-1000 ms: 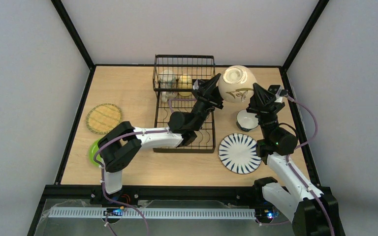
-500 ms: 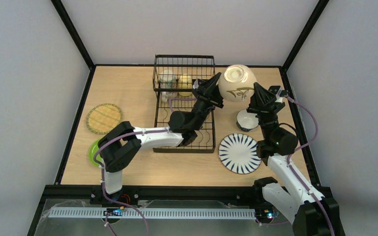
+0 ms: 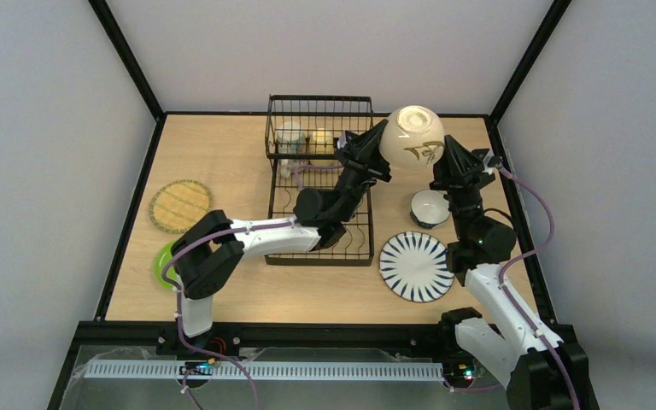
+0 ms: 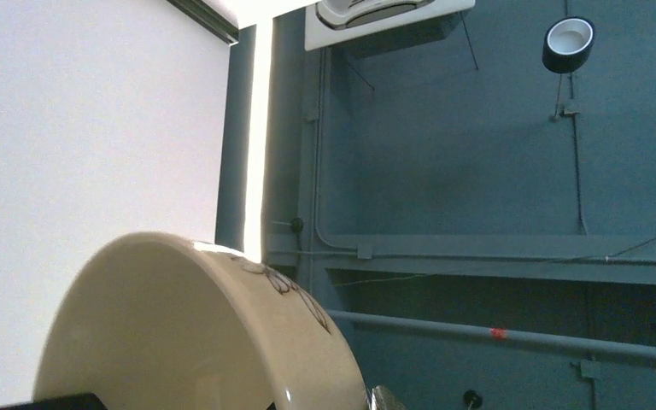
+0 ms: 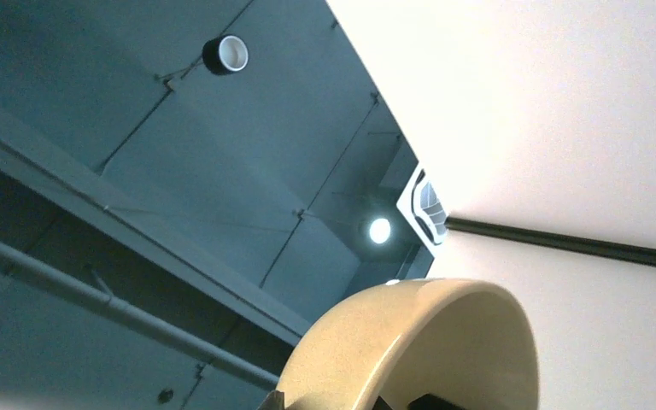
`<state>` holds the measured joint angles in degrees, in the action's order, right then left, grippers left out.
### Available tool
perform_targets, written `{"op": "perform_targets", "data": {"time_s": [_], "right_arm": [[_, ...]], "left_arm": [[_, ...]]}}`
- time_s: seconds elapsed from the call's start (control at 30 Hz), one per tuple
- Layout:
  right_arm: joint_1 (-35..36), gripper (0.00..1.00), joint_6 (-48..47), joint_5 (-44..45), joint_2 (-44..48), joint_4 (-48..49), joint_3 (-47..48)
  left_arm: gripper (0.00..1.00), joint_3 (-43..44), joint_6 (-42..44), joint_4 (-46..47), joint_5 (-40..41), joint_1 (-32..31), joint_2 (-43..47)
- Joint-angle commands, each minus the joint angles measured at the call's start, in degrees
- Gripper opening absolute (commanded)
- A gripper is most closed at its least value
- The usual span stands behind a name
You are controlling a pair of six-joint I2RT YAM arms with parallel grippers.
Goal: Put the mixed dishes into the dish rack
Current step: Pass from the right arm to the left
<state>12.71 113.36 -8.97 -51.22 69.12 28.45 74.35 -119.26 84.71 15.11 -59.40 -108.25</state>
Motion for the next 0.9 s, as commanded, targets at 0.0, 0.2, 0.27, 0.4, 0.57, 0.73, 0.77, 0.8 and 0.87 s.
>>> {"op": "perform_targets", "data": {"time_s": [0.0,0.2,0.27,0.4,0.57,0.73,0.77,0.8,0.87], "right_arm": [[-0.14,0.42,-5.79,-0.94,-2.16,-9.45,0.87],[-0.14,0.49,-7.05,-1.21,-2.07,-11.72,1.66],[-0.19,0.51,-7.46,-1.31,-1.89,-12.67,1.77],[-0.15,0.52,-7.80,-1.49,-1.87,-13.83,1.73],[-0.16,0.59,-8.31,-1.40,-1.46,-15.35,1.64],[-0.18,0.59,-8.43,-1.39,-1.34,-15.95,1.05],[-0.19,0.59,-8.49,-1.35,-1.34,-15.95,0.99],[-0.15,0.60,-8.50,-1.32,-1.34,-15.95,0.85],[-0.19,0.60,-8.51,-1.23,-1.34,-16.01,0.69]], "left_arm": [[0.02,4.15,-14.73,1.15,-6.31,-2.35,-0.35],[0.02,5.63,-14.66,0.58,-6.17,-2.48,-0.92],[0.02,5.55,-14.68,0.65,-6.10,-2.47,-0.91],[0.02,4.84,-13.77,0.96,-6.46,-2.19,-0.64],[0.02,2.82,-12.20,0.09,-8.47,-1.38,0.44],[0.02,1.51,-10.58,-0.59,-10.77,-0.53,1.13],[0.02,1.12,-10.17,-0.76,-11.22,-0.28,1.37],[0.02,0.62,-9.87,-0.91,-11.52,-0.09,1.59],[0.02,-0.35,-9.30,-1.08,-12.29,0.27,1.95]]}}
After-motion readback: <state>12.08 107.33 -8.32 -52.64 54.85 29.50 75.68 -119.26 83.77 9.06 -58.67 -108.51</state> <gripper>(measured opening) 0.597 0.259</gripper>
